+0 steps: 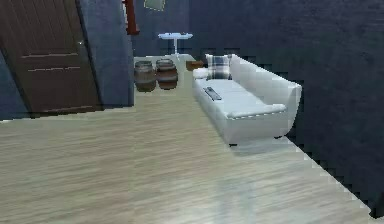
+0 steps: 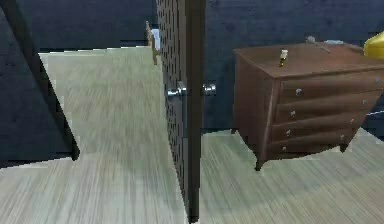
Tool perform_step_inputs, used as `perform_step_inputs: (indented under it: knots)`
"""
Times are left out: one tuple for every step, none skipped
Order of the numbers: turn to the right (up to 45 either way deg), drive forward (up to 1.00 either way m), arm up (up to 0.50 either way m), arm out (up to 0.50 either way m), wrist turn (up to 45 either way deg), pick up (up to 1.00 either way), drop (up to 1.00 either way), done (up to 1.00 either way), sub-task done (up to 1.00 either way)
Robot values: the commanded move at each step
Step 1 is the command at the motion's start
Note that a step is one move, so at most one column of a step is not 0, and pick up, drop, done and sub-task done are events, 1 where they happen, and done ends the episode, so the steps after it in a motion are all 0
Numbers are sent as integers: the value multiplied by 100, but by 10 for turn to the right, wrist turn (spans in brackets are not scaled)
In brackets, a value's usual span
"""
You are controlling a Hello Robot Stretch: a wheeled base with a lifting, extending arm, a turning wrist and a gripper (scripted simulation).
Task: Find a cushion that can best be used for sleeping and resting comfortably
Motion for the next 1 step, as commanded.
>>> perform_step_inputs:
  knots:
    - [-90, 0, 0, 0, 0, 0, 0, 0, 0]
